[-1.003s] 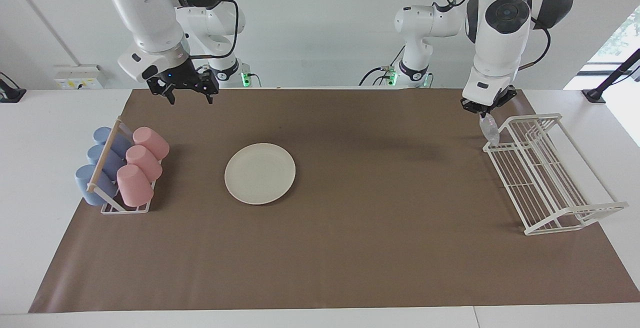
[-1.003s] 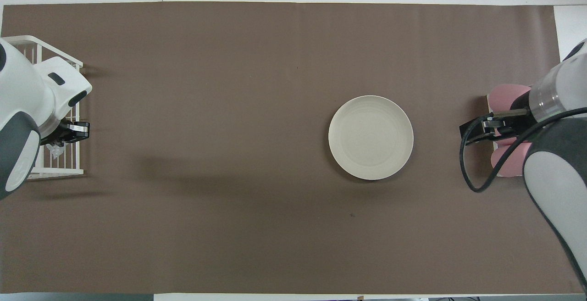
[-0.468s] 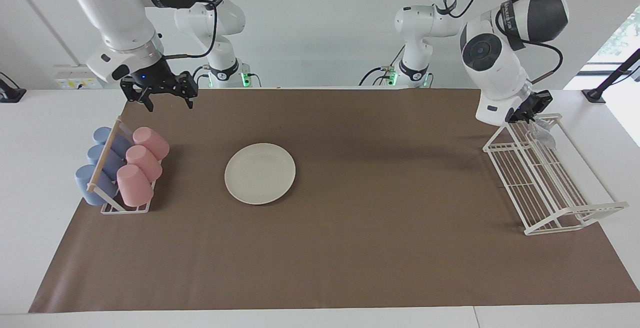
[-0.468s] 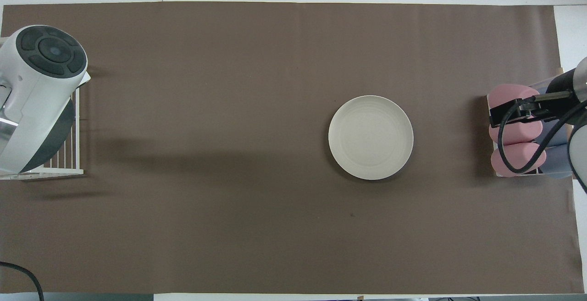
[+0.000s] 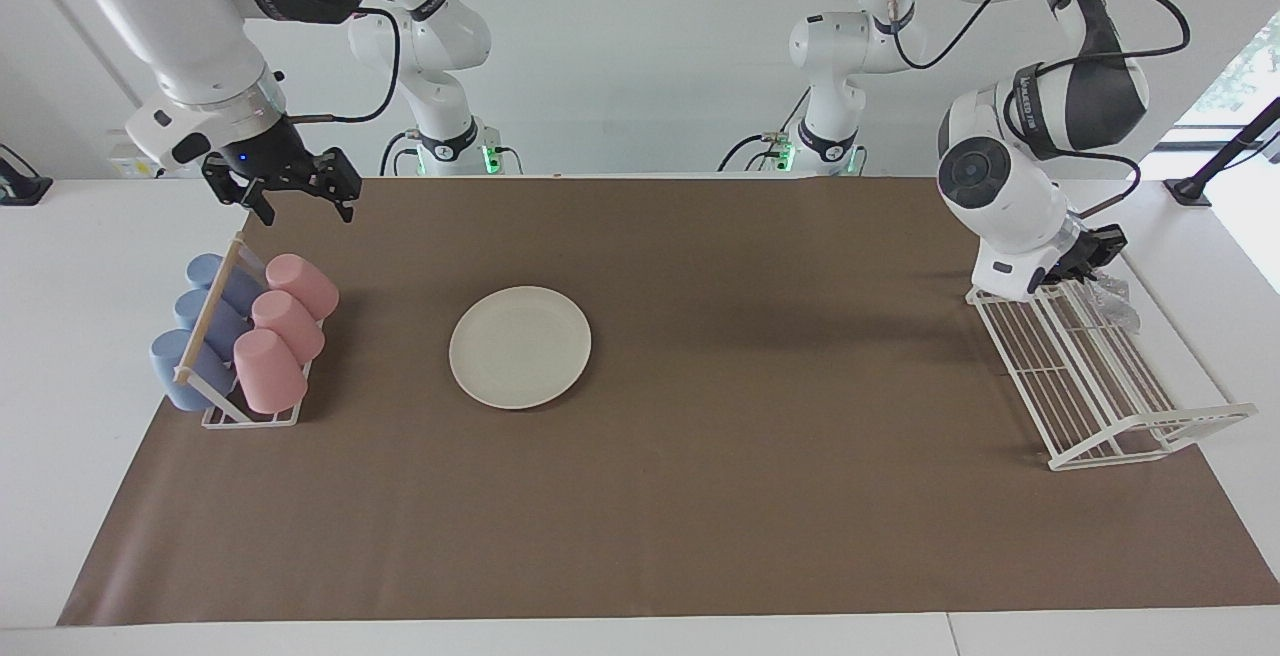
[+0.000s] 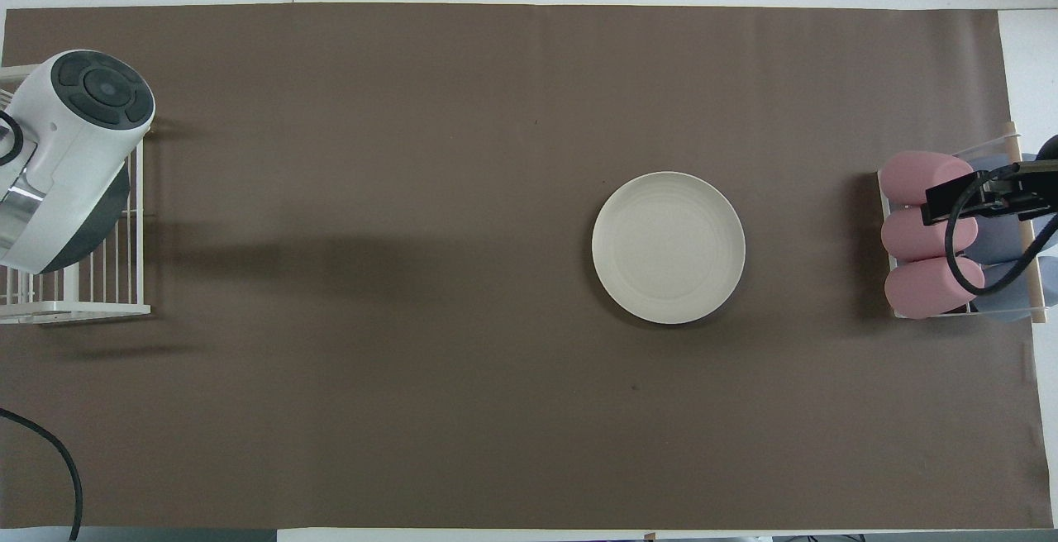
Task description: Wipe plate with sponge
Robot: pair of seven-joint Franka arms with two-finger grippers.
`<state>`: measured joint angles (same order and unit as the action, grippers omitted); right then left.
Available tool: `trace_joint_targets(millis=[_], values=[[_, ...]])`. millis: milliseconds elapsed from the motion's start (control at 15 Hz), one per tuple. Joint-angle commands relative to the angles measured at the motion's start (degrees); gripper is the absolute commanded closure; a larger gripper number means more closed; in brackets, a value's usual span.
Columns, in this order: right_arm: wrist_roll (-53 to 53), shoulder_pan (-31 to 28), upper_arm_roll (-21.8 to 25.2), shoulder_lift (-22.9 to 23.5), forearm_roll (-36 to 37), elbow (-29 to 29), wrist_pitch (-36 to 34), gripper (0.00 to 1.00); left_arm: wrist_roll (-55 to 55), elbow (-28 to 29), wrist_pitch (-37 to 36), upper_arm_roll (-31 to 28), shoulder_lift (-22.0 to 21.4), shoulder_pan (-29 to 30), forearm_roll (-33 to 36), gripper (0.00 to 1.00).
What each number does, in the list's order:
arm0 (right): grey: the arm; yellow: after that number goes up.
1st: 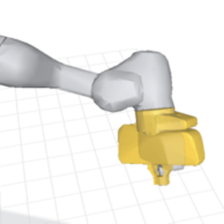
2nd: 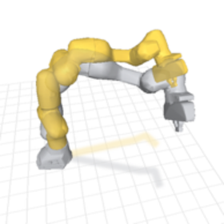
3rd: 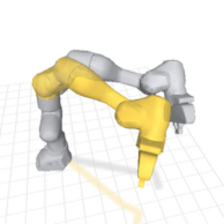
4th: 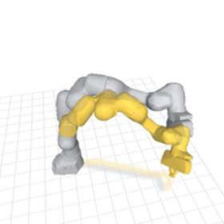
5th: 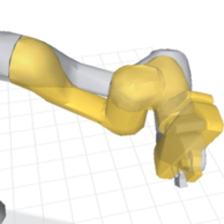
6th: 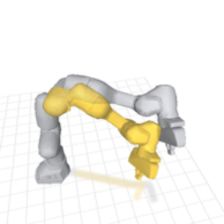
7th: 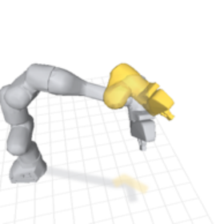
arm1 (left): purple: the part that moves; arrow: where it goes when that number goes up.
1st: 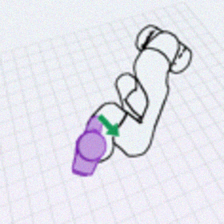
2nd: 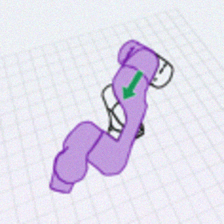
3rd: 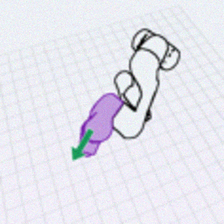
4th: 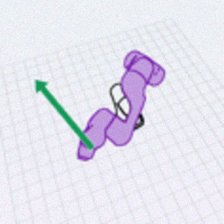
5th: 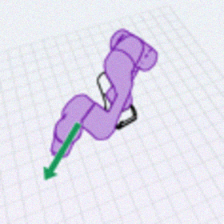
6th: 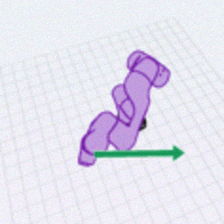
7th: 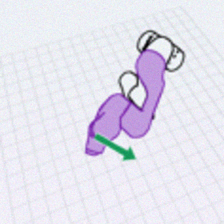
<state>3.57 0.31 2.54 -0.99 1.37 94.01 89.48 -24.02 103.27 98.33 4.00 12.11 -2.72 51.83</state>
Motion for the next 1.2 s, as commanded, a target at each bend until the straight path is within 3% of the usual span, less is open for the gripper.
trace_joint_targets(millis=[0,134,669,736,802,869,1137], values=[[0.4,0.2,0.1,0.6,-0.6,-0.8,1.1,0.00,-4.3,0.7,0.9,0.5,-0.1,0.1,1.3,1.00],[0.5,0.2,0.1,0.6,-0.3,-0.8,3.8,0.00,-5.5,1.2,1.2,0.5,0.0,-0.1,1.3,1.00],[-1.2,0.0,0.0,0.3,-3.3,-0.6,3.0,0.00,-6.2,2.9,4.2,0.7,-0.3,-0.4,0.7,1.00],[-1.5,0.0,0.1,0.3,-3.3,-0.6,3.2,0.00,-6.1,2.9,4.5,0.7,-0.2,-0.3,0.6,0.91],[-1.8,0.0,0.1,0.3,-3.3,-0.6,3.3,0.00,-6.2,2.9,4.7,0.7,-0.2,-0.3,0.6,0.72],[-2.0,0.0,0.2,0.4,-3.2,-0.7,3.6,0.00,-6.2,2.9,4.9,0.7,-0.2,-0.3,0.3,0.39],[-2.2,-0.2,0.2,0.4,-3.1,-0.6,3.6,0.00,-6.3,2.8,5.0,0.7,-0.2,-0.3,-1.0,0.32]])
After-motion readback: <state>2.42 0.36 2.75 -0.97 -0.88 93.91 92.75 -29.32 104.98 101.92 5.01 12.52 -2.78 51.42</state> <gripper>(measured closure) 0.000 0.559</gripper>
